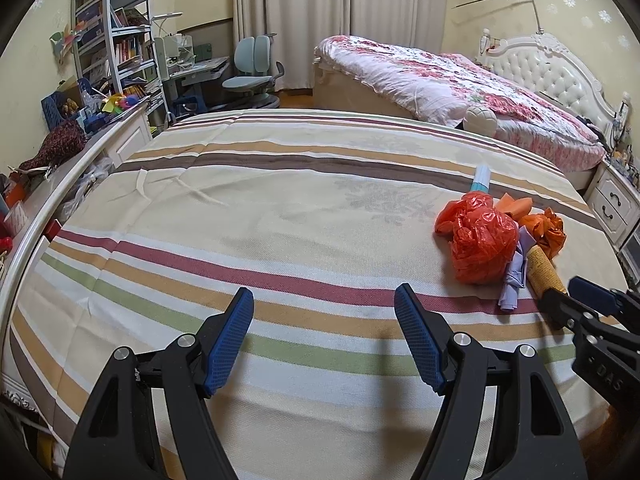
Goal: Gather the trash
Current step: 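Grasp the gold bottle with black cap with the right tool, then lower the left tool onto the red plastic bag and grasp it while the right tool holds the bottle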
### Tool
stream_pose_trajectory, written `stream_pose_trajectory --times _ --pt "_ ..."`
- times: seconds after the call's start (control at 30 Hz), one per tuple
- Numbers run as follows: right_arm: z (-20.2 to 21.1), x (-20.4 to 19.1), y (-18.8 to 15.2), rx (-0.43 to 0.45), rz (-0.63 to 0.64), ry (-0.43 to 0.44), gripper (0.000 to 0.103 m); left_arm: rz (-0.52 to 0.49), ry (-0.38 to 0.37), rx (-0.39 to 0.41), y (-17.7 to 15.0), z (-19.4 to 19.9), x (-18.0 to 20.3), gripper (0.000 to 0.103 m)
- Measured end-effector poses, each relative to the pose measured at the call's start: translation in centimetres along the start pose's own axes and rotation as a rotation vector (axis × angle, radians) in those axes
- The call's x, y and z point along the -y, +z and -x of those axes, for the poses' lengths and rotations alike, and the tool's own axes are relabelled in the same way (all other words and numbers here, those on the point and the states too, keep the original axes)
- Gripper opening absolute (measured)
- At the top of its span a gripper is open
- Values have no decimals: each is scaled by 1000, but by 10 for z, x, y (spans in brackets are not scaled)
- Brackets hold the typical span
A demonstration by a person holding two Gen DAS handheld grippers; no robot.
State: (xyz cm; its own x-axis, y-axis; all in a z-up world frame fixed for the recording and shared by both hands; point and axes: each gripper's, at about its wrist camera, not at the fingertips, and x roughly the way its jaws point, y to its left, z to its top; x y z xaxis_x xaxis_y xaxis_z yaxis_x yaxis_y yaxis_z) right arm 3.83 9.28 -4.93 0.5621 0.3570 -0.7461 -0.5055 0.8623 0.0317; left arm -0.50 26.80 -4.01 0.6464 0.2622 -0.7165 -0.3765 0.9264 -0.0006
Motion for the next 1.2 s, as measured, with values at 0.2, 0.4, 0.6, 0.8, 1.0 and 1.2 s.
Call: stream_pose_trajectory --times 0.2,0.4,0.6,0.8,1.0,1.2 --pt "-9 -5 1 -17 23 -12 24 -8 -11 3 1 0 5 71" --pt "-2 11 -7 -13 6 -59 24 -22 -33 13 4 0 10 72" --pt "5 46 -14 -9 -54 -121 24 -48 -68 30 5 1 24 73" --pt "8 85 -17 -6 -142 -163 24 -98 -92 39 5 1 46 73" --pt "11 113 -20 -1 -203 -182 24 -116 -123 49 7 0 58 74" --pt "11 116 -21 0 -197 -185 24 -124 -143 49 11 -4 70 74"
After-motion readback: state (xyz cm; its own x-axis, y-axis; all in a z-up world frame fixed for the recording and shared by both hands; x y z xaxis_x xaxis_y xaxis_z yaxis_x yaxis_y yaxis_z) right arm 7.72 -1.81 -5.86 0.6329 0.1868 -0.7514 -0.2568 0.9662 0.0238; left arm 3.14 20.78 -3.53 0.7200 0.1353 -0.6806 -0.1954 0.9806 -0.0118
